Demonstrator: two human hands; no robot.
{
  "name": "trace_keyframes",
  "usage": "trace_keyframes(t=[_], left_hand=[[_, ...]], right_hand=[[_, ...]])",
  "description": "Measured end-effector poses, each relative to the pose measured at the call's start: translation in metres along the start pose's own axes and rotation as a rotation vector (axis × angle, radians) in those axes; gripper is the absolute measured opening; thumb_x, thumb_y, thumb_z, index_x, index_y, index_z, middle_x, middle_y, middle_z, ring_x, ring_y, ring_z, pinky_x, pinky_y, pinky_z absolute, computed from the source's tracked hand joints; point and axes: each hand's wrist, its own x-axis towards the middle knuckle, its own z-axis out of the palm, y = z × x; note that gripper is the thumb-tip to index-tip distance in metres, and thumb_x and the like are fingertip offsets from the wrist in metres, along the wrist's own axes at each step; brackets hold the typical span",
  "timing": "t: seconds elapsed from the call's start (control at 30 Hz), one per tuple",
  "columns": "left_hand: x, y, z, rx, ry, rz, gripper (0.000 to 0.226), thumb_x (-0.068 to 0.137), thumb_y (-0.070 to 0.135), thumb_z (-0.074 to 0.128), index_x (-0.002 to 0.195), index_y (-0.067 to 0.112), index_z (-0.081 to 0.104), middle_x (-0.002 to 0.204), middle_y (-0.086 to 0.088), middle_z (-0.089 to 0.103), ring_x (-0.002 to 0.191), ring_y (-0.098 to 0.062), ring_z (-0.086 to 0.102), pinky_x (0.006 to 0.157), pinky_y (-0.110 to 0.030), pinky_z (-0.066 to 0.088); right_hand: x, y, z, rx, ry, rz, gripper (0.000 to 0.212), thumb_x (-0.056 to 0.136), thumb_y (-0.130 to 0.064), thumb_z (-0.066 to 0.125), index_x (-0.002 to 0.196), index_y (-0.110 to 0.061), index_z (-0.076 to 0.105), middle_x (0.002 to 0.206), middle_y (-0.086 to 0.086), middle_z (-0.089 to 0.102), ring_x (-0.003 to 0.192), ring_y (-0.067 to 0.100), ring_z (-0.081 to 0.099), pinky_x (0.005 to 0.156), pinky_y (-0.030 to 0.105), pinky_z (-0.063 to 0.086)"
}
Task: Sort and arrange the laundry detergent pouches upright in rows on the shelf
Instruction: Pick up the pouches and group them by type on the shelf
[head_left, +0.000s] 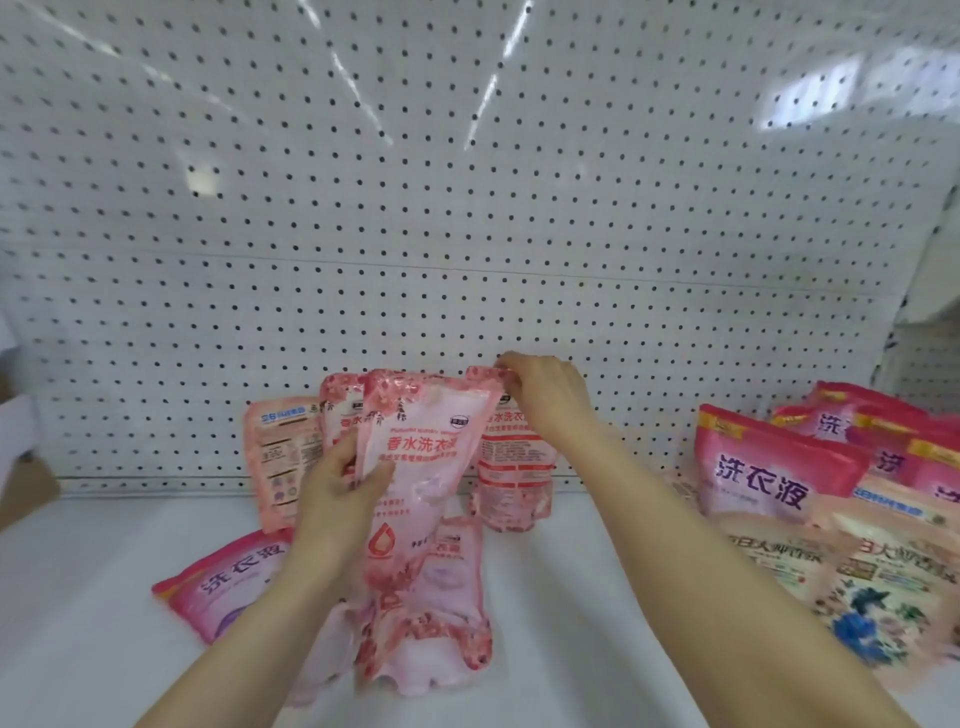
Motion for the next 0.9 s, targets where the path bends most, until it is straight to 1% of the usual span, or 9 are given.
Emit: trace_keyframes(t=[0.07,0.13,0.23,0.37,0.53,0.63,0.73,0.8,0.9], left_hand=[[0.003,0.001,-0.003,0.01,-0.007,0.022,0.037,0.091,0.002,0.057,0.099,0.037,0.066,0.101,0.006,0.074,0.097,-0.02,0.07,0.086,-0.049,0.055],[0.008,0.001,-0.002,0.043,-0.033,0.049,0.036,0.092,0.002,0.057,0.103,0.036,0.065,0.101,0.008,0.074,0.098,-0.018,0.07,0.085,-0.045,0.056],[0.014,-0.003,0.007,0.077,-0.067,0.089,0.035,0.092,0.004,0.058,0.105,0.036,0.064,0.103,0.007,0.073,0.097,-0.018,0.07,0.085,-0.046,0.056],[0.025,-0.008,0.018,0.187,-0.09,0.132,0.033,0.09,0.007,0.061,0.107,0.035,0.06,0.109,0.007,0.068,0.102,-0.017,0.065,0.089,-0.048,0.055],[0.027,-0.011,0.004,0.537,-0.101,0.174,0.072,0.083,0.014,0.072,0.144,0.022,0.033,0.115,0.009,0.052,0.103,-0.01,0.057,0.084,-0.027,0.05],[0.005,-0.028,-0.01,0.707,-0.246,0.162,0.063,0.084,0.032,0.07,0.138,0.023,0.038,0.107,0.017,0.054,0.099,-0.006,0.058,0.085,-0.029,0.052],[-0.011,-0.044,-0.024,1.039,-0.535,0.228,0.041,0.09,0.048,0.056,0.126,0.029,0.056,0.118,0.011,0.065,0.106,-0.009,0.061,0.093,-0.034,0.049],[-0.016,-0.043,-0.026,1.232,-0.605,0.286,0.037,0.094,0.05,0.047,0.109,0.023,0.067,0.108,0.005,0.071,0.098,-0.013,0.063,0.086,-0.031,0.05],[-0.023,-0.04,-0.031,1.289,-0.638,0.274,0.043,0.095,0.054,0.04,0.103,0.022,0.067,0.102,0.002,0.072,0.093,-0.017,0.064,0.083,-0.032,0.05]], right_hand=[[0.002,-0.007,-0.007,0.105,0.113,-0.036,0.026,0.1,-0.024,0.051,0.123,-0.024,0.064,0.101,0.005,0.072,0.098,0.028,0.065,0.081,0.04,0.053],[-0.009,-0.019,-0.026,0.369,0.154,-0.088,0.029,0.103,-0.033,0.046,0.119,-0.023,0.068,0.107,-0.003,0.072,0.105,0.015,0.062,0.087,0.031,0.05],[-0.034,-0.035,-0.054,0.724,-0.142,-0.105,0.029,0.098,-0.047,0.05,0.098,-0.03,0.074,0.098,-0.017,0.074,0.093,-0.006,0.065,0.08,0.01,0.047],[-0.029,-0.025,-0.039,0.529,-0.054,-0.088,0.009,0.09,-0.027,0.069,0.088,-0.022,0.077,0.082,-0.01,0.074,0.081,0.009,0.069,0.082,0.038,0.056],[-0.014,-0.032,-0.013,0.444,0.062,0.016,0.012,0.093,-0.02,0.064,0.093,-0.017,0.075,0.086,-0.002,0.075,0.082,0.016,0.068,0.083,0.037,0.054],[-0.007,-0.035,0.003,0.357,0.147,0.04,0.014,0.095,-0.019,0.061,0.093,-0.017,0.075,0.082,0.0,0.074,0.077,0.021,0.066,0.075,0.036,0.053],[-0.006,-0.043,0.017,0.312,0.17,0.007,0.016,0.094,-0.014,0.058,0.091,-0.014,0.074,0.078,0.002,0.07,0.074,0.025,0.064,0.065,0.032,0.048],[-0.01,-0.048,0.024,0.248,0.204,-0.077,0.015,0.092,-0.011,0.061,0.101,-0.014,0.072,0.09,0.006,0.072,0.088,0.029,0.064,0.075,0.036,0.049],[-0.029,-0.05,0.027,0.134,0.386,-0.154,0.042,0.084,-0.005,0.066,0.125,-0.014,0.063,0.119,0.013,0.063,0.113,0.033,0.053,0.096,0.043,0.041]])
